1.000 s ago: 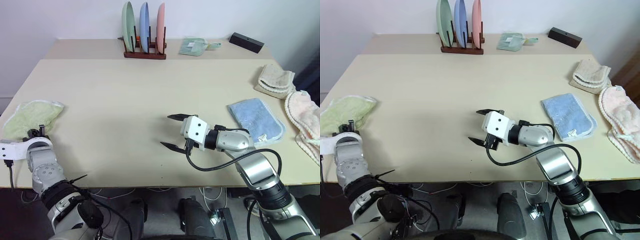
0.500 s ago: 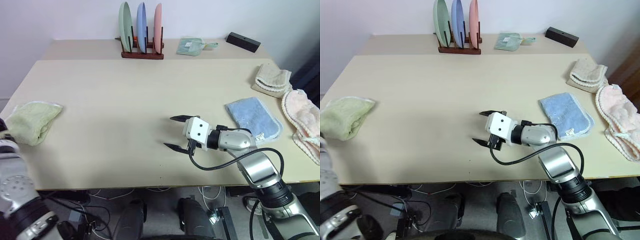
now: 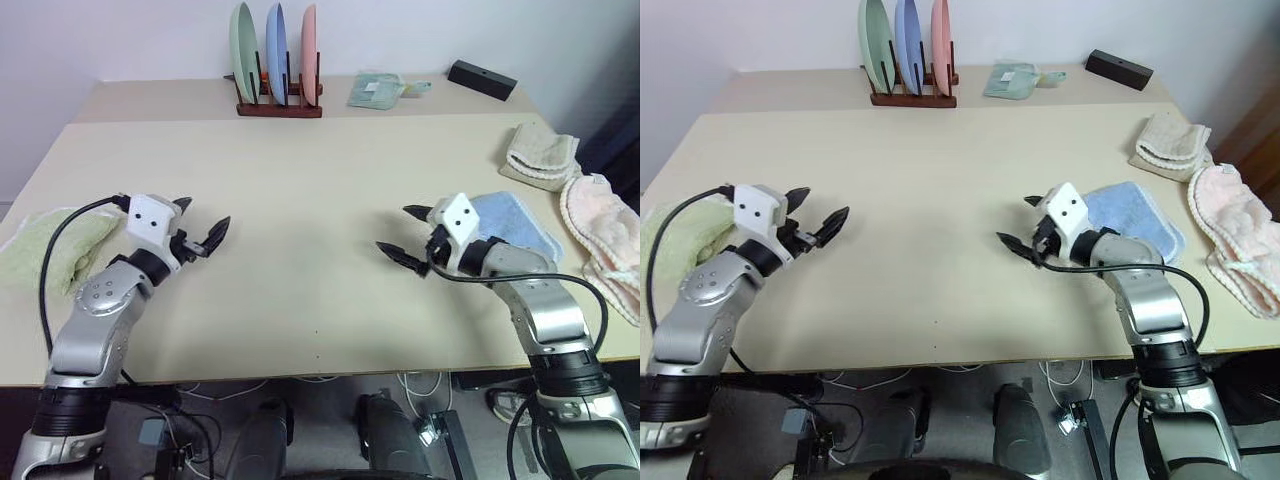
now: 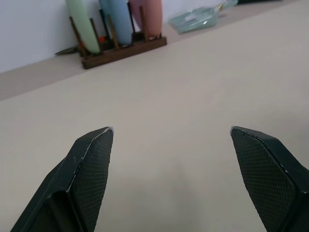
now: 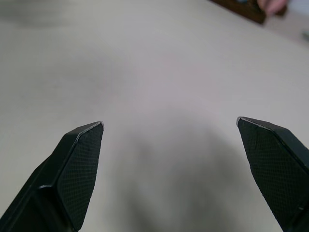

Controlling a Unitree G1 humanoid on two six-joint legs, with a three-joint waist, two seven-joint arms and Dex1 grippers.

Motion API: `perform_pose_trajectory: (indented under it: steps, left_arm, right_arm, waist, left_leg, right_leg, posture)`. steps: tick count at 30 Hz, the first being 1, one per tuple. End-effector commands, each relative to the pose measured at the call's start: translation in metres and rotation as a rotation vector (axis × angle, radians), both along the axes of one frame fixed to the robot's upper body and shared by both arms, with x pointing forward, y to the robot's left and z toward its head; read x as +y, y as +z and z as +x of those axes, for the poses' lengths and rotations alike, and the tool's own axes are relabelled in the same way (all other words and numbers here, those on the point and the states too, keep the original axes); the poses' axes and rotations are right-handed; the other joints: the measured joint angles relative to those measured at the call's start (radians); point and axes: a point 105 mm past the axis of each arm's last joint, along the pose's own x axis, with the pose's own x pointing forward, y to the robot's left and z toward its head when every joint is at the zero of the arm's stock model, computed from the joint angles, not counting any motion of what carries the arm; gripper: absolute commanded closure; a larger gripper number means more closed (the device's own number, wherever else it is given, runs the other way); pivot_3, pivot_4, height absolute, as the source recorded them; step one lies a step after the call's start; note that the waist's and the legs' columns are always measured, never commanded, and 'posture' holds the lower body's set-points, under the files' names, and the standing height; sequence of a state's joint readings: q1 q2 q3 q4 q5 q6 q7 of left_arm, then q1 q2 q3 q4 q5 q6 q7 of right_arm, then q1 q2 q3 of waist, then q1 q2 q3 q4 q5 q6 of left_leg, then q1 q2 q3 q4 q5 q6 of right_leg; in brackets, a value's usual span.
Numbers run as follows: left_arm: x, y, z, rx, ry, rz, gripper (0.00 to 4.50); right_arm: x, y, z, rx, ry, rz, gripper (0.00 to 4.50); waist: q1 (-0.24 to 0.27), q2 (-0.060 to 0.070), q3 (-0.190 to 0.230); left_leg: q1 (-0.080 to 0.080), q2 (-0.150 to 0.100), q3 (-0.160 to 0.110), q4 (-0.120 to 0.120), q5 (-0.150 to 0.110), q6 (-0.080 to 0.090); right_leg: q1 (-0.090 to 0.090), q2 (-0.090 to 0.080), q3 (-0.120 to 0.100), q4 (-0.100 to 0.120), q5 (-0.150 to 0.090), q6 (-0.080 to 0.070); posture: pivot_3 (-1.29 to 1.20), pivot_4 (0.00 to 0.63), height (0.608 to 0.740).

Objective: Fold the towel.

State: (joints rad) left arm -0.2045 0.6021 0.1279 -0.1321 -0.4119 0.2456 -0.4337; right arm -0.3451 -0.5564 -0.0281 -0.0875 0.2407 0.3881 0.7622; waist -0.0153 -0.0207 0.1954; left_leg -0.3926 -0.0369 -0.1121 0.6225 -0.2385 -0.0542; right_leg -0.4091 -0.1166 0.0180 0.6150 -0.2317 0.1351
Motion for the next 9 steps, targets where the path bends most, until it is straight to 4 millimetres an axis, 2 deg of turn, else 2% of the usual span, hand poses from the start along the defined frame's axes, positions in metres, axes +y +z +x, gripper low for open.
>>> perform_pose_trajectory:
  steps: [1,9]
  left_arm:
    - [-0.012,0.000,0.001,-0.009,-0.067,0.010,0.55]
    - [-0.024,-0.009,-0.004,0.044,-0.181,0.003,0.55]
  right_arm:
    - [-0.007,0.014,-0.008,-0.024,-0.033,0.077,0.00]
    - [-0.022,0.011,-0.009,-0.011,-0.123,0.096,0.00]
  waist:
    - [0.001,0.000,0.000]
    - [0.000,0.000,0.000]
  left_leg:
    - [0.000,0.000,0.000,0.000,0.000,0.000]
    - [0.000,0.000,0.000,0.000,0.000,0.000]
  right_leg:
    - [0.000,0.000,0.000,0.000,0.000,0.000]
    - [0.000,0.000,0.000,0.000,0.000,0.000]
  posture:
    - [0.00,0.150,0.740]
    - [0.00,0.150,0.740]
